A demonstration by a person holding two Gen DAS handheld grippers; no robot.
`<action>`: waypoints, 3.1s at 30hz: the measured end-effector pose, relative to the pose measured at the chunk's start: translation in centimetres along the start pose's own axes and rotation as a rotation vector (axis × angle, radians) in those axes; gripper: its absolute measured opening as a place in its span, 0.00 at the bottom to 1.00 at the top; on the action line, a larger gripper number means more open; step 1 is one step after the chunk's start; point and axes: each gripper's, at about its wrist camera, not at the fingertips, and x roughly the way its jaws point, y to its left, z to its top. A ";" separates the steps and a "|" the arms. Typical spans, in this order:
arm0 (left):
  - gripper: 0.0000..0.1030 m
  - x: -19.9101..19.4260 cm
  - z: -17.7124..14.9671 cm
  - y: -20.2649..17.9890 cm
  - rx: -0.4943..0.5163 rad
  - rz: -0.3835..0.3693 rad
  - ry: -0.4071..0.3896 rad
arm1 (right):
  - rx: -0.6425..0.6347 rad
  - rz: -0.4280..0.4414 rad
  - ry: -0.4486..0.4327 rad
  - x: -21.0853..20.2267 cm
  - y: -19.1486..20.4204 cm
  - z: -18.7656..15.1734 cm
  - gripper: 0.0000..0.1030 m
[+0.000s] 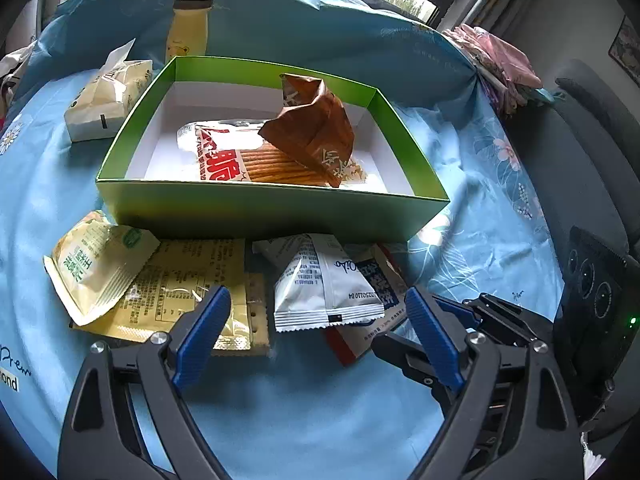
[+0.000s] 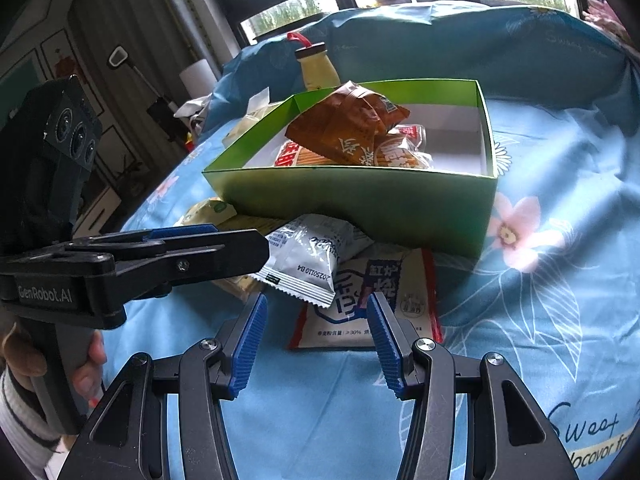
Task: Organize snacks
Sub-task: 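Withdraw both grippers and move them toward the white sachet, then close both grippers on the white sachet, then lift the white sachet and carry it over the green box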
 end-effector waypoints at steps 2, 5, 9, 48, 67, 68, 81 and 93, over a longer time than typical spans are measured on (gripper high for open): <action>0.87 0.1 0.1 0.0 0.004 0.002 0.002 | 0.003 0.002 0.002 0.2 -0.1 0.0 0.51; 0.87 0.4 0.3 -0.1 0.007 0.000 0.006 | 0.008 0.006 0.004 0.3 -0.3 0.1 0.51; 0.87 0.8 0.5 -0.2 0.009 0.000 0.014 | 0.016 0.014 0.006 0.5 -0.6 0.1 0.51; 0.51 3.7 0.9 0.3 -0.009 -0.001 0.087 | 0.040 0.129 0.004 4.7 -0.4 1.4 0.37; 0.49 -0.1 0.0 -2.3 0.053 0.014 0.011 | 0.011 0.128 -0.082 0.9 1.4 0.8 0.35; 0.49 -0.4 0.0 -2.5 0.055 0.016 0.007 | 0.010 0.128 -0.086 0.7 1.5 0.8 0.35; 0.49 -3.7 -0.3 -4.2 0.094 0.030 -0.056 | -0.019 0.128 -0.142 -2.3 3.2 0.9 0.35; 0.49 -5.6 -0.2 -5.1 0.114 0.027 -0.100 | -0.046 0.120 -0.181 -4.3 4.3 1.1 0.35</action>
